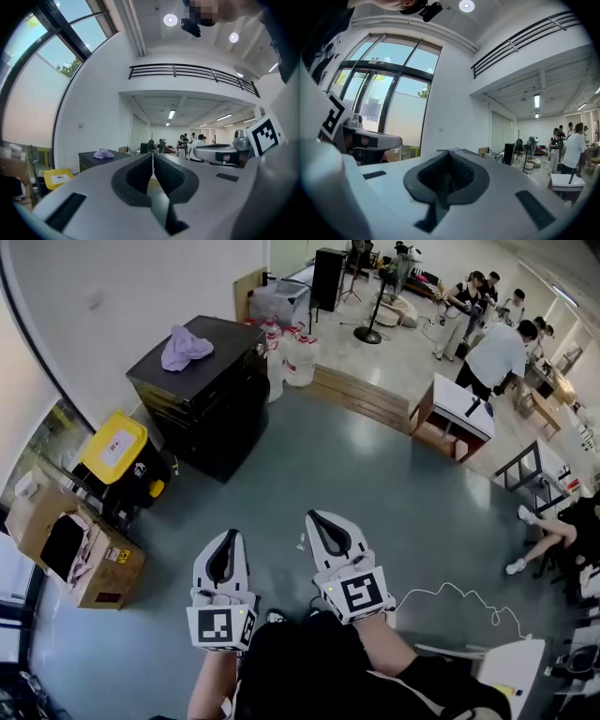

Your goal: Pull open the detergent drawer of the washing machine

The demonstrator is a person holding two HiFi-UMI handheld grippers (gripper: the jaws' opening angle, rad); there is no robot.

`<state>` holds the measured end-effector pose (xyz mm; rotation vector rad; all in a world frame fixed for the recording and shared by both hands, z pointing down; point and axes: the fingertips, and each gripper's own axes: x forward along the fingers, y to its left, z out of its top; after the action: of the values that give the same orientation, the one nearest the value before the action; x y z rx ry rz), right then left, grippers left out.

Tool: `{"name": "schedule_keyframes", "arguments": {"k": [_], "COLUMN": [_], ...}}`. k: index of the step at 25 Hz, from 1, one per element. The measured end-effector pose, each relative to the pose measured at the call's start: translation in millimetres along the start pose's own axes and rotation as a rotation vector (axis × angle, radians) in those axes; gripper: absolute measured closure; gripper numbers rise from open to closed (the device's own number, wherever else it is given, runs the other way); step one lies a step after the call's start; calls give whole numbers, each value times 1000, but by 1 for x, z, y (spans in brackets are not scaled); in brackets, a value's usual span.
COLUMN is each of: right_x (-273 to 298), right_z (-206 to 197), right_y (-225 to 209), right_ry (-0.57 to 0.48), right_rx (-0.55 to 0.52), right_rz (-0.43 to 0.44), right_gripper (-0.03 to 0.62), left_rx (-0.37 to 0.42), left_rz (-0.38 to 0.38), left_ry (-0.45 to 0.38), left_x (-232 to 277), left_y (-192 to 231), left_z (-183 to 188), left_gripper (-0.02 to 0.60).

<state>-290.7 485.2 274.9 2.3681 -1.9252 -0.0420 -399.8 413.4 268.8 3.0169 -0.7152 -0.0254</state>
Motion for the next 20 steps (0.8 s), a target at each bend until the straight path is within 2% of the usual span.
{"name": "schedule_keyframes", "arguments": {"k": [4, 6, 9, 10, 16, 20], "right_x": [18, 27, 39, 43, 80, 106], "right_z": [-11, -15, -20, -22, -34, -36], "right_y": [11, 11, 6, 4, -15, -42], "right_ry": [33, 47, 63, 71, 95, 92], "right_rx": [18, 28, 31, 33, 37, 51], "right_rz": [33, 46, 46, 46, 74, 75], "right_gripper": [573, 509, 447, 437, 376, 353], "left_rx": [-33, -51, -57, -61, -97, -158], "left_rz": [-10, -10, -15, -18, -17, -36], "left_ry": [20, 16, 37, 44, 102, 80], "left_x": [11, 17, 30, 35, 69, 103], "left_y": [18, 26, 34, 37, 51, 57], "left_z": [-14, -20, -26, -30, -50, -51], "left_gripper": [555, 532, 377, 352, 310, 308]}}
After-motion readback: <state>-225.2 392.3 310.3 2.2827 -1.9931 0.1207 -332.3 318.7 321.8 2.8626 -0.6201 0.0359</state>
